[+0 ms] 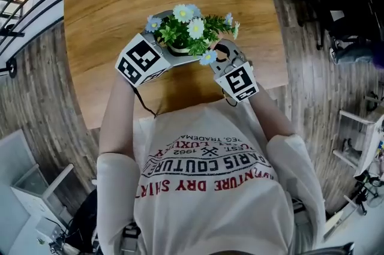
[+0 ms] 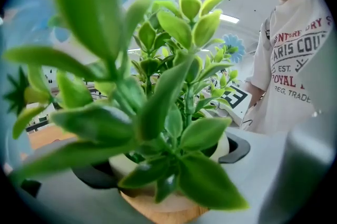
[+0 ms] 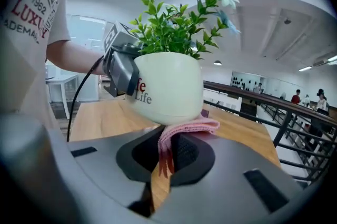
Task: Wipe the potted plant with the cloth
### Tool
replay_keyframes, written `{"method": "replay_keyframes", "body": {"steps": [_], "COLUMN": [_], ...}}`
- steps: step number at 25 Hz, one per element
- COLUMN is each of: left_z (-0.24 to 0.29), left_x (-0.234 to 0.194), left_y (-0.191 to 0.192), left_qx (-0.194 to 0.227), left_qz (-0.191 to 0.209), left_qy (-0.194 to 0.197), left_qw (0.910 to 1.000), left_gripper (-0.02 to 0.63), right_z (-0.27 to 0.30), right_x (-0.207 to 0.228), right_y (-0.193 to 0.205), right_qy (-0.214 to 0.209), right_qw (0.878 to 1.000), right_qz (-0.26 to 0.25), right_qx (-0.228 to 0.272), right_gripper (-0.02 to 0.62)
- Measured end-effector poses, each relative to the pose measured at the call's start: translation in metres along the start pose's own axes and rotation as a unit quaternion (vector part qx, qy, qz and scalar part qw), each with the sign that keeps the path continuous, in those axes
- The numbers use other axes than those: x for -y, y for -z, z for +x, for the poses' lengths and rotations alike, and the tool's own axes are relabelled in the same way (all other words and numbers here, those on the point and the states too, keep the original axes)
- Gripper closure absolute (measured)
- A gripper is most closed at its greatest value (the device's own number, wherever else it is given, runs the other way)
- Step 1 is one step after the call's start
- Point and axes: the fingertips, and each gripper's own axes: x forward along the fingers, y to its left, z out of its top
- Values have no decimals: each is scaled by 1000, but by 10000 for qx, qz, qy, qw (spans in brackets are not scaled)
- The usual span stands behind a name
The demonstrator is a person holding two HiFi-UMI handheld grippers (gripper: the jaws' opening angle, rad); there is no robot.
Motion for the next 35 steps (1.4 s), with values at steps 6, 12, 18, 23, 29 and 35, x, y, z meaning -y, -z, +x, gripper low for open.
{"method": "replay_keyframes", "body": {"steps": [6, 12, 18, 23, 29, 35], "left_z": [-13, -20, -26, -28, -35, -39], "left_x": [1, 7, 9, 6, -6, -17], "left_y": [-5, -13, -11, -11, -3, 12], "left_qx": [187, 450, 344, 357, 347, 185], "left_qz": [-66, -259, -213, -200, -219, -244], "left_qy": [-67, -13, 21, -140, -451, -701], "left_qw": [9998, 9986, 9992, 9991, 9981, 9971], "left_gripper": [69, 69, 69, 69, 69, 69], "right_z": [13, 17, 19, 19, 19, 15], "right_x": [-18, -35, -45, -62, -63, -52], "right_y": [-15, -34, -33, -31, -29, -17], "right_qy": [-187, -359, -660, -1199, -1372, -1463], "right_qw": [9994, 9962, 9941, 9888, 9851, 9843], "right_qz": [85, 401, 470, 470, 728, 785], "right_qx": [269, 678, 727, 750, 734, 594], "right_gripper": [558, 559, 559, 560, 559, 560]}}
